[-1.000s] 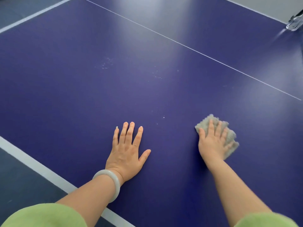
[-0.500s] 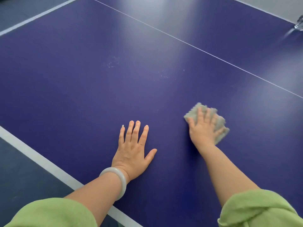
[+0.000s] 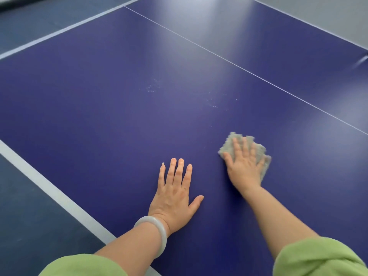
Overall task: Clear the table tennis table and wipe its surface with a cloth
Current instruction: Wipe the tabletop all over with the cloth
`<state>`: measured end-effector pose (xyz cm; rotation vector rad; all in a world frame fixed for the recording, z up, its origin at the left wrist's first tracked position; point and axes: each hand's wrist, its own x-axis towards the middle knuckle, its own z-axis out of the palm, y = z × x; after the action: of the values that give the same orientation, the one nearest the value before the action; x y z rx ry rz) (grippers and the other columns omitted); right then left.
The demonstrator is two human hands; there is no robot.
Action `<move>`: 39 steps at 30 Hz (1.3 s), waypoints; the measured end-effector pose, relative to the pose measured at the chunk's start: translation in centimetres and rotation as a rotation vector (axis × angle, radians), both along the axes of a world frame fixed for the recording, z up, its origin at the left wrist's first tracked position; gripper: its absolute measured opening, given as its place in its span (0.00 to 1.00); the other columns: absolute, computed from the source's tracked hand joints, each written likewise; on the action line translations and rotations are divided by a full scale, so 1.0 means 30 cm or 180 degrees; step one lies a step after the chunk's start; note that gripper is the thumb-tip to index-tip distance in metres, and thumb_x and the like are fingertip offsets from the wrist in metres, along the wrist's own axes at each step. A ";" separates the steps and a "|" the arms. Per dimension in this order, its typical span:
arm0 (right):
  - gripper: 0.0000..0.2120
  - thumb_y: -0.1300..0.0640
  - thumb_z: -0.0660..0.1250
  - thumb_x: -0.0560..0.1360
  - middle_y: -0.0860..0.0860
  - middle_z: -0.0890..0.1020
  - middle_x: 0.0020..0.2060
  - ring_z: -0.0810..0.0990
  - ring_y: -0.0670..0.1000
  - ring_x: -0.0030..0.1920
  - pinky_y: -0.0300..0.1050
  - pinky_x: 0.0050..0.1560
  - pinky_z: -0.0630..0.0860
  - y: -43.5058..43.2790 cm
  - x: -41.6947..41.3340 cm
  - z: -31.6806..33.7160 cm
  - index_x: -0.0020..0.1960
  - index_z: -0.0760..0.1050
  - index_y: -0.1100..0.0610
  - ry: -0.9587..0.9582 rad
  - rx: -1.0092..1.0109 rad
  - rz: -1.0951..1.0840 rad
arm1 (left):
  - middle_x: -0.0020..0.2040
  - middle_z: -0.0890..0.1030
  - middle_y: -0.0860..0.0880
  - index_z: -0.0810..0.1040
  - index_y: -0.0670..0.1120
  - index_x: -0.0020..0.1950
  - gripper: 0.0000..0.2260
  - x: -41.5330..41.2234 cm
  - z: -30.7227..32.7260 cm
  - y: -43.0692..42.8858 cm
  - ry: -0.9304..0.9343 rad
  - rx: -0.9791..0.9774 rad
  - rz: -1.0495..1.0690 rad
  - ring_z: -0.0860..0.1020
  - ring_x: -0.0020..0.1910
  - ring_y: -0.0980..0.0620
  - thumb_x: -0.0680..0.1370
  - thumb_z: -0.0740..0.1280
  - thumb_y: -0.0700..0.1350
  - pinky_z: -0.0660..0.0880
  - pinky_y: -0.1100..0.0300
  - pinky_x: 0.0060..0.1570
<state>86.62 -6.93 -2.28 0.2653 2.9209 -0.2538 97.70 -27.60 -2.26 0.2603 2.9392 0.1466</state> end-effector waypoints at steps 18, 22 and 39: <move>0.28 0.37 0.41 0.81 0.39 0.33 0.77 0.30 0.42 0.76 0.43 0.62 0.16 0.308 0.018 -0.003 0.75 0.31 0.37 0.0031 0.0166 -0.0270 | 0.80 0.48 0.45 0.44 0.47 0.81 0.38 -0.420 0.040 -0.090 0.0155 -0.0132 0.0307 0.43 0.79 0.45 0.76 0.29 0.66 0.42 0.44 0.77; 0.29 0.37 0.44 0.81 0.41 0.37 0.79 0.35 0.45 0.78 0.53 0.73 0.28 0.449 -0.114 0.004 0.78 0.37 0.39 -0.0059 0.0020 -0.0750 | 0.78 0.59 0.44 0.57 0.45 0.80 0.35 -0.449 0.011 -0.092 0.0260 -0.0161 0.0343 0.53 0.79 0.44 0.78 0.38 0.62 0.50 0.41 0.76; 0.32 0.38 0.49 0.82 0.50 0.44 0.81 0.42 0.52 0.80 0.63 0.76 0.38 0.820 -0.457 -0.002 0.81 0.43 0.46 0.0040 0.0023 -0.1303 | 0.75 0.66 0.41 0.65 0.43 0.76 0.31 -0.459 0.018 -0.081 0.0302 -0.0004 0.0347 0.60 0.76 0.41 0.79 0.46 0.59 0.53 0.41 0.75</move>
<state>72.91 17.67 -2.34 0.8661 2.8521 -0.3038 83.94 -30.04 -1.74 0.1096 3.0484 0.1518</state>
